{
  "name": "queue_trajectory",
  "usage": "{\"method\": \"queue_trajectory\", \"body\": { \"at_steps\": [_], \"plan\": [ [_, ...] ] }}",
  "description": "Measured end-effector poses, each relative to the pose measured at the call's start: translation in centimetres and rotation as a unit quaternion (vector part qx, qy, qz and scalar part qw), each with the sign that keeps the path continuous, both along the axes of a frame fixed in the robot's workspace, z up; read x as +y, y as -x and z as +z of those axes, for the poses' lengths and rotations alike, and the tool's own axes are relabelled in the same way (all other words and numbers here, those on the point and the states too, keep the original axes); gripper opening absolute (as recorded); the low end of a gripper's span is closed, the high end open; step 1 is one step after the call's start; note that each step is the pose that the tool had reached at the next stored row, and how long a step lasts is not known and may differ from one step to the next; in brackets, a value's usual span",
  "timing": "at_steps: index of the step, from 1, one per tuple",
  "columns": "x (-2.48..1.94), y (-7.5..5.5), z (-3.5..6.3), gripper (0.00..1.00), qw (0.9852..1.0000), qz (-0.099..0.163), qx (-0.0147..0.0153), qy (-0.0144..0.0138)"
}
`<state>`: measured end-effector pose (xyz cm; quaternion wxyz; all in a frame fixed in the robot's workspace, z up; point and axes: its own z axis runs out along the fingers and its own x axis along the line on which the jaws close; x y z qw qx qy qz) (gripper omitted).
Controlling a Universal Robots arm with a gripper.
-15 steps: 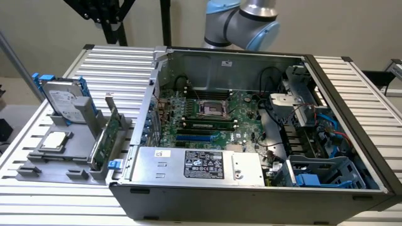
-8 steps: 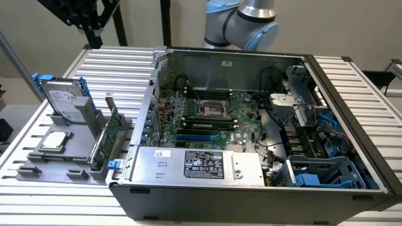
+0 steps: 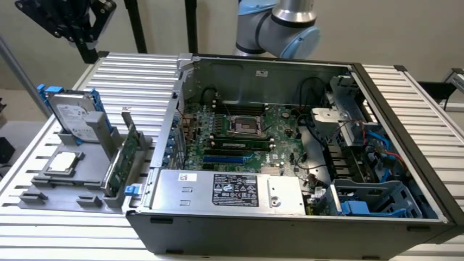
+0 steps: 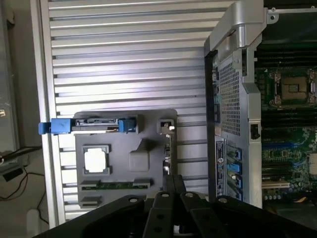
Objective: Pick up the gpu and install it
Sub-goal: 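Reach for the gpu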
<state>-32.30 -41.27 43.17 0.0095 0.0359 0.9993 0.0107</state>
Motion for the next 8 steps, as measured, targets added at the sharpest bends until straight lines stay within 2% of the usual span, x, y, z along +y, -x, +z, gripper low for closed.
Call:
{"method": "queue_trajectory", "body": {
  "at_steps": [3, 8],
  "plan": [
    [-0.11, 1.1, -0.49, 0.11, 1.0000, 0.000, 0.0001, -0.0001],
    [-1.47, 1.2, -0.94, 0.11, 1.0000, 0.000, 0.0037, 0.0001]
  ]
}}
